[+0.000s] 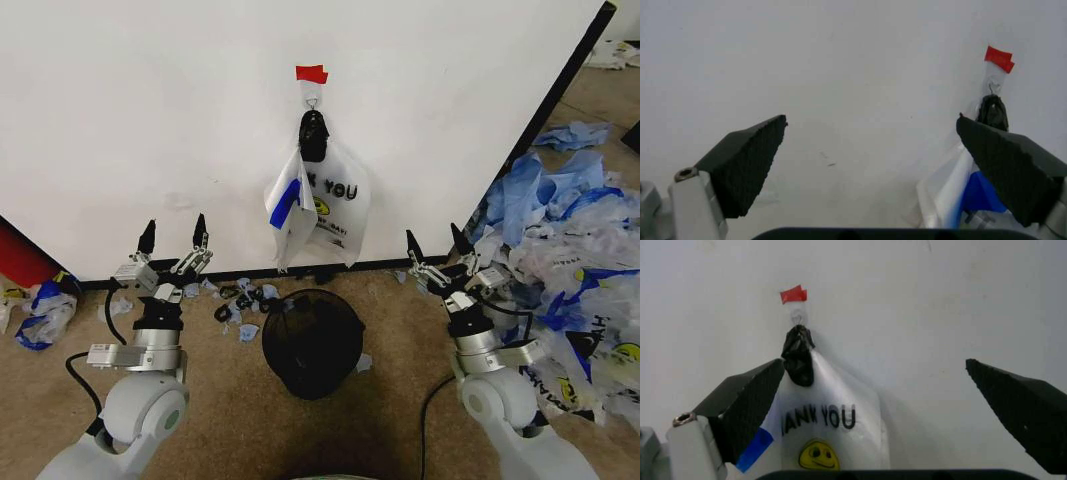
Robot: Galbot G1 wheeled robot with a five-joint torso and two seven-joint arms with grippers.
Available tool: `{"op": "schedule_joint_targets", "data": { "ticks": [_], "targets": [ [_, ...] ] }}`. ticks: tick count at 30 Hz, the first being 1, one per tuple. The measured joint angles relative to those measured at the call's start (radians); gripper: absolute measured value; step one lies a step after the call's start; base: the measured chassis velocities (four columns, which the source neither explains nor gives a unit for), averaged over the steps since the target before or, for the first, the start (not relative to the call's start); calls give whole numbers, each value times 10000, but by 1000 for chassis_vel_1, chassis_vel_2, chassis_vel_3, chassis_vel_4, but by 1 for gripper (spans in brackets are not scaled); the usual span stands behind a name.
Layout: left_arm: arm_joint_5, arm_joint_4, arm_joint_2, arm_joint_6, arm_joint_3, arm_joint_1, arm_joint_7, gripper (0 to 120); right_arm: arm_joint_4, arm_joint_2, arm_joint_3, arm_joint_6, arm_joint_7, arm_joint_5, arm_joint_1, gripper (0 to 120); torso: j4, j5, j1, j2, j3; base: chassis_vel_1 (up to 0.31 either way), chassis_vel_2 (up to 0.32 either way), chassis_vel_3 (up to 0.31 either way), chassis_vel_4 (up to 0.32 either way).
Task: Pick up the garbage bag from the wall and place it over the trash bin.
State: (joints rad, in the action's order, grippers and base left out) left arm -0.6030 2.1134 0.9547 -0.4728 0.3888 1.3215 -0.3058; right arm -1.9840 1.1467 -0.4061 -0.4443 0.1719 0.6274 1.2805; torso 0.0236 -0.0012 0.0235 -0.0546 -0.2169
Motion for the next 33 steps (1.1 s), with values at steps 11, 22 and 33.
{"op": "schedule_joint_targets", "data": {
  "ticks": [11,22,33],
  "targets": [
    [-8,50,53,7,11,64,10,100,-32,70,467,167,4,558,-175,100,2,0,0,0,0,0,0,0,0],
    [55,-36,39,83,68,362,15,100,-120,116,1529,2051,-450,6867,-2274,100,-2,1,0,0,0,0,0,0,0],
    [92,-42,-148,83,382,694,-35,100,1239,726,2605,3181,131,10357,-4683,100,-1,-3,0,0,-1,0,0,0,0]
  ]
}}
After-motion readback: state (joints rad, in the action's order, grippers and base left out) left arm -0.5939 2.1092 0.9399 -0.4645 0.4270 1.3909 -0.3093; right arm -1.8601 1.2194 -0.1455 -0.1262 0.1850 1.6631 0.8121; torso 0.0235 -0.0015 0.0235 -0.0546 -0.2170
